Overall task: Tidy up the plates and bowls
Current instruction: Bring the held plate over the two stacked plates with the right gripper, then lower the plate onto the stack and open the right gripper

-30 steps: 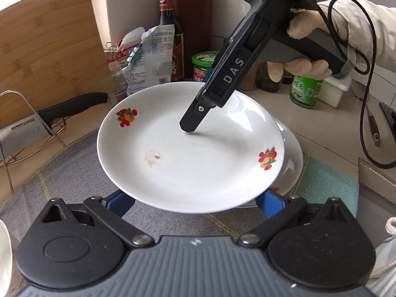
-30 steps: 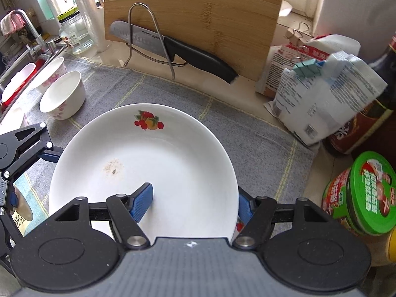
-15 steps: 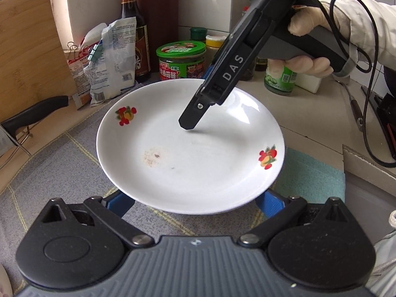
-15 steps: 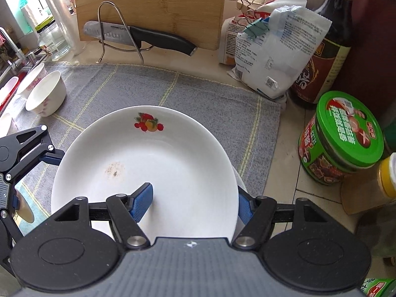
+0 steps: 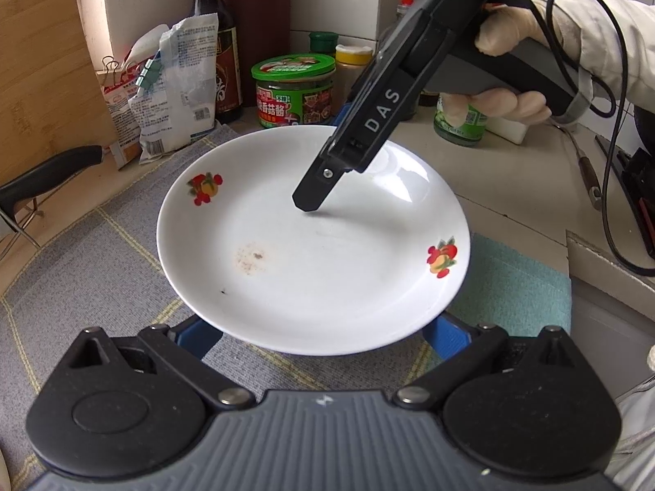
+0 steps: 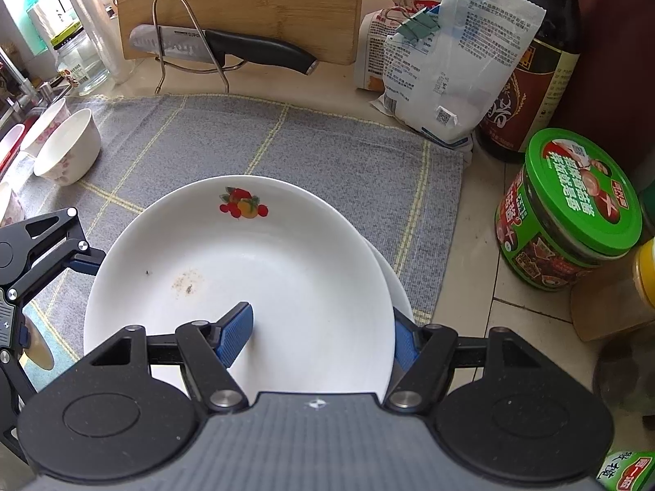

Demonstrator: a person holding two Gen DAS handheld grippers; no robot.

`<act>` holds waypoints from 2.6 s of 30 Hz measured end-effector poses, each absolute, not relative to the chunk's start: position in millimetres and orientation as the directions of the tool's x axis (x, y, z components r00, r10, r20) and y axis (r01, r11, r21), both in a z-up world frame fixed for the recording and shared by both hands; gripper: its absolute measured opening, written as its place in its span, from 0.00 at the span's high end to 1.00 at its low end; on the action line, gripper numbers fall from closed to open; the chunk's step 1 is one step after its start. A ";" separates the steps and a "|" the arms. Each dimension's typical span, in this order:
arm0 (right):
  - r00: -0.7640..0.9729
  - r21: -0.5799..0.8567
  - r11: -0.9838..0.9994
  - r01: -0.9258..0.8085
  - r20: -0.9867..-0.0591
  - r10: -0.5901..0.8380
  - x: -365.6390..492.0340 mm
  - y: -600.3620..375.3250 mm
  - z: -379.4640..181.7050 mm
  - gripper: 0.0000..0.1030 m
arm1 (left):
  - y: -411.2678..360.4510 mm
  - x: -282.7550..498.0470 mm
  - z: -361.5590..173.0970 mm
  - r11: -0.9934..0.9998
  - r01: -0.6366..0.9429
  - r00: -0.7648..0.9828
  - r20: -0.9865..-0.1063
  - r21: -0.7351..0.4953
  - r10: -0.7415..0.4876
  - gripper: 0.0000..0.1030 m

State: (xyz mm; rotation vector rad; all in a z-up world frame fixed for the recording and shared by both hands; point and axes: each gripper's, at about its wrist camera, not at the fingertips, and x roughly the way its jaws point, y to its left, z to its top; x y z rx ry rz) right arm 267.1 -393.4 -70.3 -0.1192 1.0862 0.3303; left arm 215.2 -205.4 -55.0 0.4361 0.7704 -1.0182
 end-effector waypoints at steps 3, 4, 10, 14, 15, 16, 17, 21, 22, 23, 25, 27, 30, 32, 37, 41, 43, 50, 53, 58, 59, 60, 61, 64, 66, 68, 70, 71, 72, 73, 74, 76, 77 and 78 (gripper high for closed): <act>0.422 0.043 0.944 -0.327 -0.887 0.186 266.2 -390.3 -69.5 0.27 | -206.7 215.3 -54.6 0.470 0.882 0.296 -0.753 -0.020 -0.587 0.01; 0.422 0.037 0.944 -0.328 -0.888 0.181 265.9 -389.8 -69.4 0.27 | -207.1 215.4 -54.6 0.468 0.883 0.293 -0.755 -0.021 -0.586 0.01; 0.418 0.025 0.945 -0.326 -0.893 0.168 263.9 -390.1 -68.7 0.27 | -207.4 215.9 -55.4 0.463 0.886 0.291 -0.758 -0.017 -0.583 0.01; 0.418 0.014 0.944 -0.329 -0.895 0.158 262.9 -388.5 -69.3 0.26 | -207.2 215.4 -55.5 0.461 0.888 0.291 -0.761 -0.012 -0.581 0.01; 0.418 0.009 0.944 -0.330 -0.895 0.155 262.7 -388.0 -69.5 0.25 | -207.2 215.5 -55.6 0.459 0.888 0.290 -0.760 -0.011 -0.581 0.01; 0.417 0.006 0.944 -0.331 -0.896 0.151 262.5 -387.6 -69.5 0.25 | -207.4 215.6 -55.6 0.459 0.889 0.290 -0.760 -0.011 -0.581 0.01; 0.417 0.003 0.944 -0.330 -0.897 0.149 262.4 -387.4 -69.4 0.25 | -207.5 215.8 -55.6 0.458 0.889 0.290 -0.761 -0.011 -0.581 0.01; 0.414 0.001 0.945 -0.327 -0.899 0.144 261.9 -387.2 -68.6 0.24 | -208.0 215.9 -55.9 0.462 0.887 0.293 -0.762 -0.009 -0.578 0.01; 0.412 0.002 0.945 -0.328 -0.899 0.145 261.5 -387.1 -68.5 0.23 | -208.2 215.8 -56.0 0.462 0.887 0.294 -0.762 -0.008 -0.577 0.01; 0.412 0.003 0.945 -0.328 -0.900 0.146 261.2 -387.1 -68.4 0.23 | -208.0 215.8 -56.1 0.463 0.886 0.295 -0.762 -0.008 -0.577 0.01; 0.410 0.003 0.944 -0.329 -0.900 0.146 261.0 -386.7 -68.4 0.20 | -207.7 216.1 -55.9 0.464 0.886 0.295 -0.762 -0.009 -0.577 0.01; 0.407 0.003 0.944 -0.329 -0.902 0.145 260.5 -386.6 -68.1 0.19 | -206.8 216.1 -55.8 0.465 0.885 0.296 -0.761 -0.009 -0.578 0.01; 0.402 0.009 0.946 -0.324 -0.904 0.146 261.2 -387.0 -67.4 0.16 | -206.8 216.7 -55.8 0.465 0.885 0.298 -0.762 -0.005 -0.575 0.01; 0.397 0.017 0.948 -0.319 -0.905 0.150 261.3 -387.3 -66.9 0.13 | -206.7 215.7 -55.8 0.464 0.886 0.299 -0.761 -0.002 -0.575 0.01; 0.397 -0.014 0.954 -0.299 -0.911 0.111 261.7 -388.1 -67.3 0.08 | -205.7 212.8 -53.4 0.454 0.891 0.300 -0.750 0.000 -0.589 0.01; 0.374 -0.002 0.957 -0.290 -0.921 0.111 262.5 -392.7 -72.6 0.08 | -208.3 208.3 -50.2 0.444 0.896 0.314 -0.737 0.021 -0.599 0.01; 0.375 -0.028 0.953 -0.302 -0.922 0.092 261.2 -390.2 -74.7 0.08 | -208.2 208.2 -49.3 0.448 0.894 0.320 -0.735 0.024 -0.598 0.01; 0.445 -0.077 0.942 -0.327 -0.892 0.081 255.4 -382.9 -58.5 0.05 | -197.2 212.8 -41.2 0.521 0.854 0.371 -0.714 0.011 -0.593 0.01; 0.485 -0.093 0.938 -0.333 -0.870 0.086 249.5 -377.4 -53.8 0.01 | -191.0 216.3 -35.4 0.565 0.825 0.406 -0.698 0.003 -0.589 0.01; 0.538 -0.123 0.941 -0.314 -0.840 0.069 237.9 -370.2 -53.1 0.00 | -179.7 220.1 -28.5 0.636 0.772 0.472 -0.676 0.006 -0.566 0.01; 0.550 -0.123 0.946 -0.300 -0.832 0.066 233.9 -370.0 -52.8 0.00 | -177.3 220.8 -27.6 0.651 0.759 0.485 -0.672 0.006 -0.559 0.01; 0.564 -0.127 0.951 -0.282 -0.824 0.058 230.1 -370.3 -52.5 0.00 | -175.2 221.1 -27.2 0.664 0.748 0.495 -0.671 0.005 -0.553 0.01; 0.585 -0.135 0.958 -0.254 -0.810 0.041 225.1 -371.5 -52.6 0.00 | -173.0 221.4 -27.0 0.675 0.738 0.502 -0.670 0.002 -0.547 0.01; 0.614 -0.139 0.973 -0.185 -0.789 0.004 211.0 -375.9 -56.8 0.00 | -166.9 222.0 -26.5 0.716 0.698 0.529 -0.665 -0.011 -0.526 0.01; 0.624 -0.109 0.983 -0.146 -0.782 0.006 201.0 -379.7 -60.7 0.00 | -162.5 222.1 -26.0 0.747 0.665 0.552 -0.660 -0.019 -0.509 0.01; 0.632 -0.082 0.990 -0.117 -0.775 0.010 192.2 -381.4 -64.3 0.00 | -158.5 222.2 -25.0 0.777 0.629 0.577 -0.654 -0.025 -0.489 0.01; 0.646 -0.075 0.993 -0.096 -0.763 0.005 184.7 -380.5 -66.3 0.00 | -153.1 220.3 -24.0 0.818 0.575 0.615 -0.648 -0.022 -0.449 0.01; 0.657 -0.080 0.993 -0.091 -0.754 0.000 181.5 -379.0 -66.7 0.00 | -150.1 218.9 -23.7 0.833 0.553 0.627 -0.646 -0.025 -0.435 0.01; 0.667 -0.084 0.993 -0.086 -0.745 -0.005 178.8 -377.2 -66.9 0.00 | -147.0 217.5 -23.8 0.850 0.526 0.641 -0.645 -0.026 -0.417 0.01; 0.675 -0.078 0.994 -0.079 -0.738 -0.004 176.2 -375.2 -66.9 0.00 | -144.2 215.4 -23.7 0.863 0.505 0.649 -0.647 -0.026 -0.399 0.01; 0.680 -0.063 0.995 -0.076 -0.733 0.005 174.7 -373.7 -66.4 0.00 | -140.2 212.9 -23.3 0.874 0.485 0.655 -0.651 -0.026 -0.382 0.01; 0.696 -0.025 0.996 -0.080 -0.717 0.038 171.6 -368.8 -64.5 0.00 | -131.8 207.4 -22.2 0.889 0.458 0.662 -0.659 -0.023 -0.358 0.01; 0.705 -0.021 0.996 -0.085 -0.708 0.045 170.8 -364.3 -63.9 0.00 | -128.1 204.9 -21.6 0.892 0.452 0.663 -0.662 -0.020 -0.350 0.01; 0.709 -0.024 0.996 -0.090 -0.703 0.047 170.5 -359.9 -63.4 0.00 | -122.4 201.6 -20.7 0.895 0.447 0.667 -0.663 -0.011 -0.341 0.01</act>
